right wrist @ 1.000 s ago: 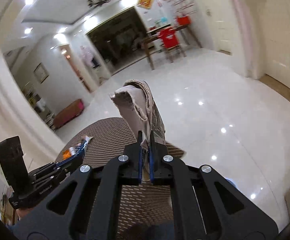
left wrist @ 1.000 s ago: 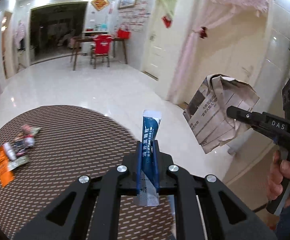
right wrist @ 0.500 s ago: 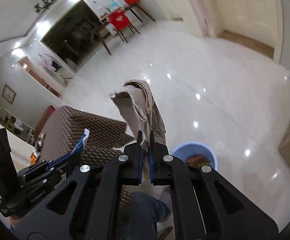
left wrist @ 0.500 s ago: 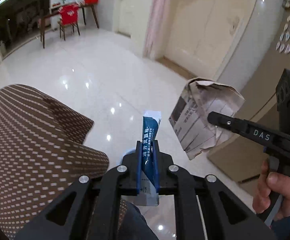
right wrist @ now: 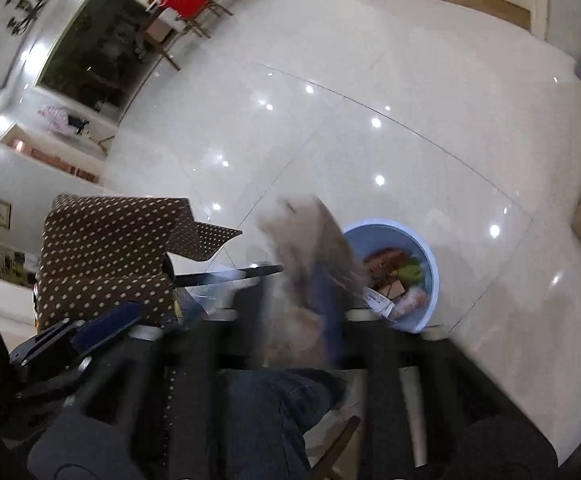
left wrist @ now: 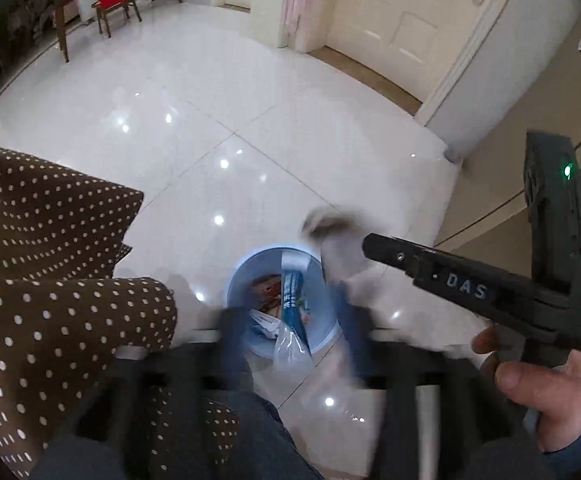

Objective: Collect trash
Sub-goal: 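Carry the tube and newspapers to the blue bin and release them, then return both tools to the table above the remaining wrappers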

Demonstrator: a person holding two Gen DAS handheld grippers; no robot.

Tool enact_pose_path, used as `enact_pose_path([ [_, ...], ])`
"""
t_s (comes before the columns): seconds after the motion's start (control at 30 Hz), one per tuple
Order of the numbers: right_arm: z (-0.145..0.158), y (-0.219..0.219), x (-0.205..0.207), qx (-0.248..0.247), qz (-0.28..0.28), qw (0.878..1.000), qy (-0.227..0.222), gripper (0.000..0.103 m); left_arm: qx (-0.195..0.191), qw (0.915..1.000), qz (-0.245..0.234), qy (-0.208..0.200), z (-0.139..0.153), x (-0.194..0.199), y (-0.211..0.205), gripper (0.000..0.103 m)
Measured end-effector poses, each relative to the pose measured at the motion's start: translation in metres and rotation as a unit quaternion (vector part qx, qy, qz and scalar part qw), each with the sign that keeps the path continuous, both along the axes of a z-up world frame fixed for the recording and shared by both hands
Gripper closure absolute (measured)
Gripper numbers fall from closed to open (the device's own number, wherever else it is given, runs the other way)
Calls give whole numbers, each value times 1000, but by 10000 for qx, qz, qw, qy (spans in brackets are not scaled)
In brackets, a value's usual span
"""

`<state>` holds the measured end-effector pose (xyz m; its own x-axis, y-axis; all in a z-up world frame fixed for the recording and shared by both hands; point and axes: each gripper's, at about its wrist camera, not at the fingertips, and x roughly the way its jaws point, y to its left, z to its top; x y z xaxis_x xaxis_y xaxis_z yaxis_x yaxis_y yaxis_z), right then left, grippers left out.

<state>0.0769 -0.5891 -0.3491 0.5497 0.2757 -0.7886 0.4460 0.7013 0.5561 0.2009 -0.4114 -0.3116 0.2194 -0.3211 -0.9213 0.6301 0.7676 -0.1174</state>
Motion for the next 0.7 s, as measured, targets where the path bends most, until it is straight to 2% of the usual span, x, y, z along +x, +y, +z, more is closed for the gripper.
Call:
enact_pose_path([
  [0.03, -1, 0, -2, -15, -57, 10000, -30, 31, -31, 9999, 84, -109, 4, -1, 2, 17],
  [0.07, 0, 0, -5, -17, -110, 9999, -66, 30, -88, 9997, 131, -202, 8, -1, 4, 17],
  [0.1, 1, 1, -7, 2, -135, 9999, -79, 26, -118, 9995, 151, -266, 11, -1, 6, 16],
  [0.13, 4, 1, -9, -20, -162, 9998, -74, 16, -92, 9995, 152, -272, 13, -2, 5, 15],
  [0.2, 10, 2, -11, -173, -224, 9996, -74, 7, -89, 9995, 159, -246, 16, -2, 8, 15],
  [0.43, 51, 14, -22, -732, -362, 9963, -277, 6, -478, 9970, 184, -586, 53, -20, 32, 13],
  [0.7, 118, 39, -35, -1394, -348, 9874, -657, 6, -778, 9901, 349, -1112, 102, -33, 69, 11],
])
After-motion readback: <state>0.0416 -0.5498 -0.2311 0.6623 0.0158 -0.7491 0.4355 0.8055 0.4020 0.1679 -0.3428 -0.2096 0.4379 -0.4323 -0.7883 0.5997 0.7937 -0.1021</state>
